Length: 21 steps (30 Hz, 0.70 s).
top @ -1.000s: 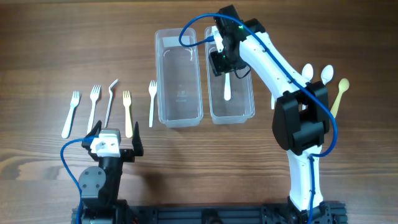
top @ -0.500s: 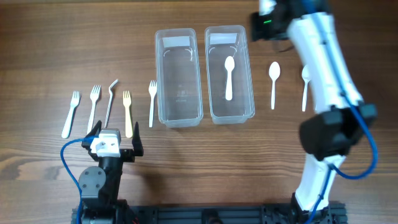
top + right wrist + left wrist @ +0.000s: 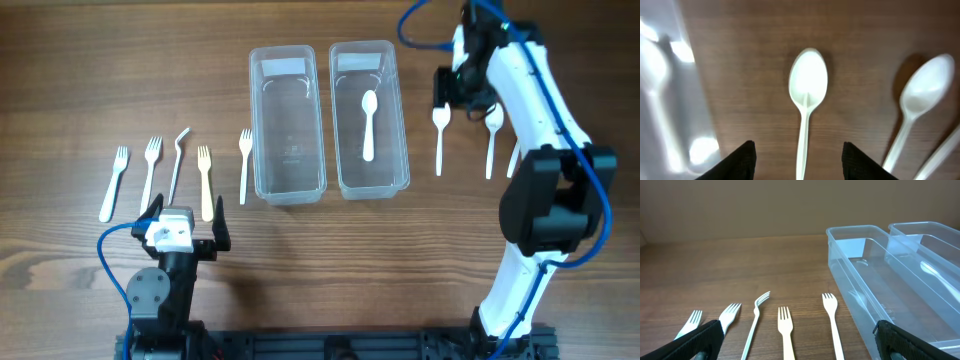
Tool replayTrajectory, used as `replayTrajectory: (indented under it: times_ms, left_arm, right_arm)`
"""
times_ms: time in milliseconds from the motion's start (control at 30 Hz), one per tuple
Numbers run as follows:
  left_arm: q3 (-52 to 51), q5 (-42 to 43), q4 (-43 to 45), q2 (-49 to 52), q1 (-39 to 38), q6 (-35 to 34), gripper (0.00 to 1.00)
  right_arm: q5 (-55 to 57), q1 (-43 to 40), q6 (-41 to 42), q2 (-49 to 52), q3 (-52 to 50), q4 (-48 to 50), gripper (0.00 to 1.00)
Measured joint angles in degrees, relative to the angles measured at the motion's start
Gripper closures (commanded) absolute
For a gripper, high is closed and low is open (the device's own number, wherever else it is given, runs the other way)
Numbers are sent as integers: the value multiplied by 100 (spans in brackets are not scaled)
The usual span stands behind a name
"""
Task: Pack container
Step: 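Move the right gripper to the white spoons and grasp one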
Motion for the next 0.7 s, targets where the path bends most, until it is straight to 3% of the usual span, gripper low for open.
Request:
replayTrajectory:
  times_ms: [100,500,667,700]
  left_arm:
    - [0,0,0,2,0,-2,0]
    - [0,0,0,0,0,-2,0]
    - [0,0,0,0,0,-2,0]
    - [0,0,0,0,0,0,0]
  right_arm:
    - [2,-13,-50,7,-492,299,52]
    - [0,-13,-87,7,-1655,1467,51]
    - [0,-13,-118,7,-1755,1746,72]
    - [0,-13,-122,7,-1755,1759,80]
